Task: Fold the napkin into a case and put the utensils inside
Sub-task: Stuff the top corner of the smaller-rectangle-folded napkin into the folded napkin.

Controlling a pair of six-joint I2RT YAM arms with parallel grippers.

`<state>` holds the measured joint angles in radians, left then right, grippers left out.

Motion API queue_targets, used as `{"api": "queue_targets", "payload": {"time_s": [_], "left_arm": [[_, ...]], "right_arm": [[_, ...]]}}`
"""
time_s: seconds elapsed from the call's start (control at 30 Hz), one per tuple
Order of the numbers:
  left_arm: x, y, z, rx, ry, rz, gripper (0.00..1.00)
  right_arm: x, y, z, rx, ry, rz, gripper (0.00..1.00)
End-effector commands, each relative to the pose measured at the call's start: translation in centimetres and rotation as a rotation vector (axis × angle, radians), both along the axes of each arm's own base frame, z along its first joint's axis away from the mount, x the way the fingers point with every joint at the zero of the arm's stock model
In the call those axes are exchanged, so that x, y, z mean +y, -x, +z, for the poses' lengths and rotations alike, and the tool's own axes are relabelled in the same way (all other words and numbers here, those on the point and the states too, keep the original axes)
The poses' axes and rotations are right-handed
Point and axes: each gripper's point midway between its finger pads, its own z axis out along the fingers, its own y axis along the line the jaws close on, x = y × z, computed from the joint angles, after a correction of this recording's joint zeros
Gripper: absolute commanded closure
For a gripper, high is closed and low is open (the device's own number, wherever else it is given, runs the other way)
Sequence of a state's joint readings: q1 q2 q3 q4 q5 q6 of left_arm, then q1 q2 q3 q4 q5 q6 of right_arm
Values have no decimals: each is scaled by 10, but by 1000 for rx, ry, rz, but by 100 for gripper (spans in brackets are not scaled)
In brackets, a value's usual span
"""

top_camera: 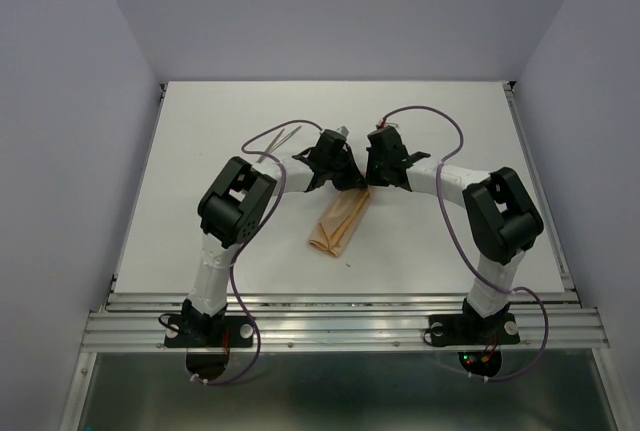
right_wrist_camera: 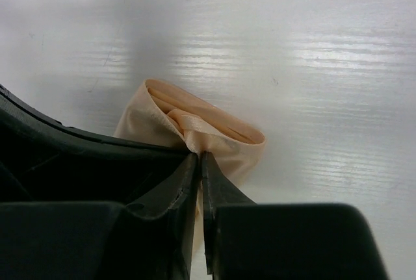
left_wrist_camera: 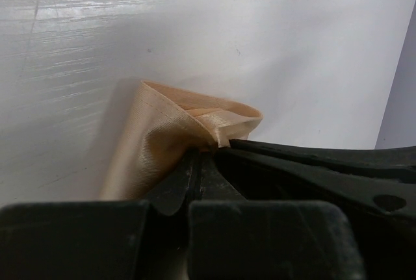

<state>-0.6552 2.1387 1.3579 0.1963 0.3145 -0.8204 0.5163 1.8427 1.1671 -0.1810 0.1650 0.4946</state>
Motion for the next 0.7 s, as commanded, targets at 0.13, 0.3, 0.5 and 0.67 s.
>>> {"api": "queue_targets", "payload": {"time_s": [0.13,0.3,0.5,0.67], "left_arm": [[0,7,24,-44,14,-24,100],[3,5,35,-62,24,-18,100],[9,-2,33,-61,19,-6,100],[7,-2,30,-55,21,-10,100]], "right_arm": [[3,-11,25,-71,-29,-29,99],[3,-9,37,-100,-50,-24,99],[9,-5,43,-99,-83,8,99],[12,-4,40,-87,-91,19,99]]}}
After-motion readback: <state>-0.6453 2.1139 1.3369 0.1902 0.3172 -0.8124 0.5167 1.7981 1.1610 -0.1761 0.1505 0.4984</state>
